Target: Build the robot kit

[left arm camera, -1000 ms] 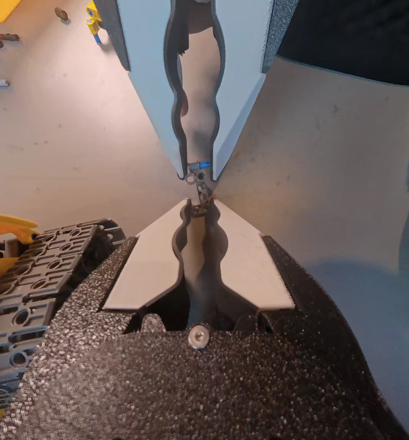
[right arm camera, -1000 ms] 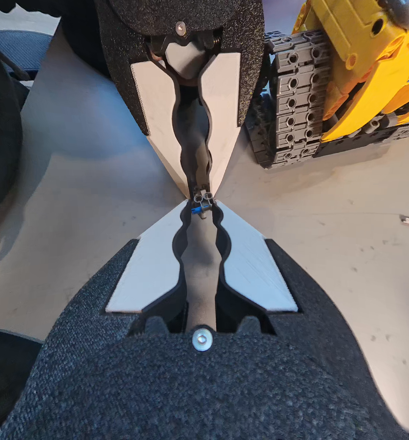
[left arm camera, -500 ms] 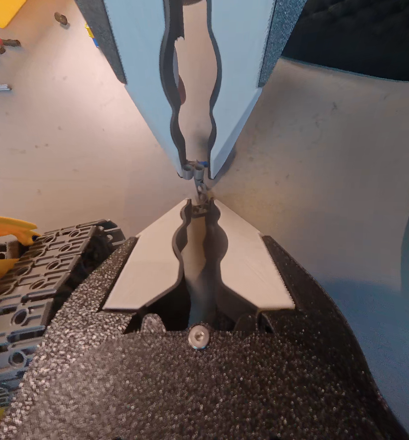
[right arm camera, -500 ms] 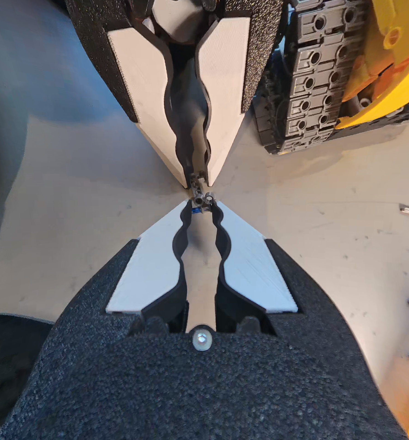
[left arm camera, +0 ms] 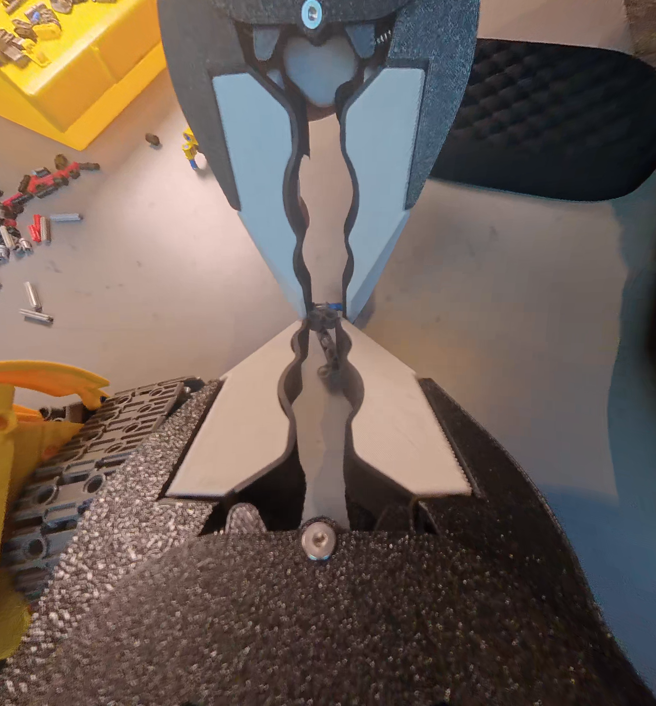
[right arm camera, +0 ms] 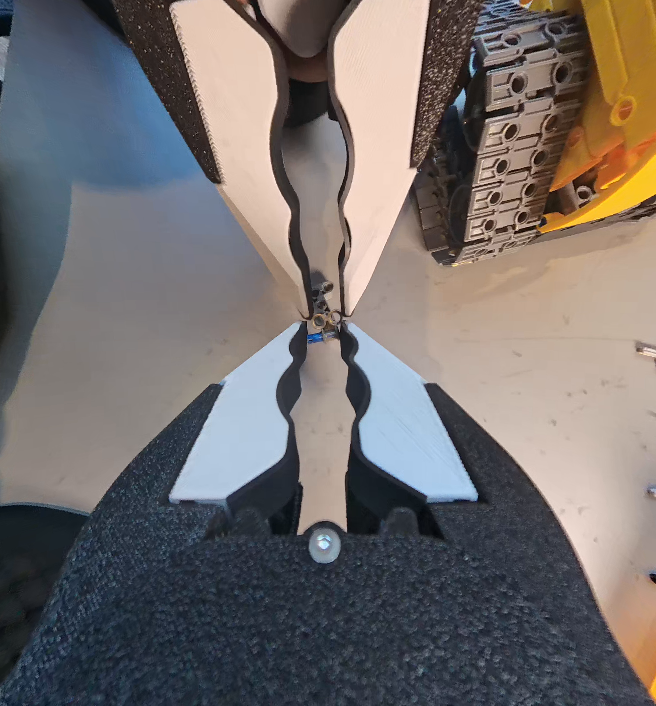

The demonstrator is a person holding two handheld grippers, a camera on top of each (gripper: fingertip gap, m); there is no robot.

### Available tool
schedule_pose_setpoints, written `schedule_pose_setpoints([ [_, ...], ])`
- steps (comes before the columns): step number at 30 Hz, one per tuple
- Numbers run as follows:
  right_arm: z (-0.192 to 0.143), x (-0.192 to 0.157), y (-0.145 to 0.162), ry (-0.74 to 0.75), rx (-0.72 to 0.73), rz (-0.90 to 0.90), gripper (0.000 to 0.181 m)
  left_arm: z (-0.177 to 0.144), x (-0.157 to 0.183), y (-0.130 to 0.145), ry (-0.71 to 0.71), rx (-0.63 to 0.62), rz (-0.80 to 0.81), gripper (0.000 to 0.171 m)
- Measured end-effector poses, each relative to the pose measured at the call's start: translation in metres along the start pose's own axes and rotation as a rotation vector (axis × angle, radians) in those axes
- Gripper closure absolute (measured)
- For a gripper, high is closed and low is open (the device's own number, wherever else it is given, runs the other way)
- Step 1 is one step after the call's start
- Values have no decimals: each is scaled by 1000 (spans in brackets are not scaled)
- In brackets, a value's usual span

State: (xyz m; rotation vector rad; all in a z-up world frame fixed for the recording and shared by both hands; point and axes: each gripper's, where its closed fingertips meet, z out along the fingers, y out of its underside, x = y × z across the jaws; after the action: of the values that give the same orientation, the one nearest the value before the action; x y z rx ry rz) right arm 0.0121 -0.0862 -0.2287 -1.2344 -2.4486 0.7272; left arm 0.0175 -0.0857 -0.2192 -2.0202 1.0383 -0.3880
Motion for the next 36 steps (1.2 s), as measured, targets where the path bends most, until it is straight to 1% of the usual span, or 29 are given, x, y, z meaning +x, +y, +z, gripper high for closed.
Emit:
schedule_pose_setpoints([
  [3, -5, 1, -3, 2, 56, 14, 164, -1, -1, 0, 13, 4, -20, 160],
  [4, -8, 1, -5, -4, 90, 19, 164, -2, -2, 2, 13, 0, -22, 163],
  [5, -11, 1, -8, -10, 129, 24, 164, -2, -2, 3, 12, -3, -18, 171],
  [6, -15, 3, -11, -5, 163, 30, 164, -2, -2, 2, 19, 6, -22, 171],
  [9, -17, 4, -9, -9, 201, 26, 164, -6, 2, -5, 41, 44, -30, 171],
  [11, -14, 2, -8, -30, 218, 31, 164, -4, 0, 3, 33, -5, -29, 169],
  [13, -9, 5, -6, -21, 209, 28, 164, -1, -2, 13, 21, -59, -26, 158],
  [15, -5, 6, -5, -16, 197, 10, 164, 1, 0, 17, 30, -84, -23, 152],
  [18, 0, 6, -4, -26, 158, -15, 164, 6, -1, 20, 19, -97, -25, 152],
  [23, 2, 8, 0, -26, 68, -45, 165, 8, 2, 23, 25, -112, -17, 165],
  [29, 2, 8, 0, -16, -6, -72, 165, 7, 2, 20, 25, -100, -10, 162],
  [33, 2, 8, 1, 2, -20, -87, 165, 1, 2, 10, 50, -45, -63, 161],
  [36, 1, 9, 1, 17, -23, -89, 165, 2, 1, 11, 40, -47, -71, 161],
])
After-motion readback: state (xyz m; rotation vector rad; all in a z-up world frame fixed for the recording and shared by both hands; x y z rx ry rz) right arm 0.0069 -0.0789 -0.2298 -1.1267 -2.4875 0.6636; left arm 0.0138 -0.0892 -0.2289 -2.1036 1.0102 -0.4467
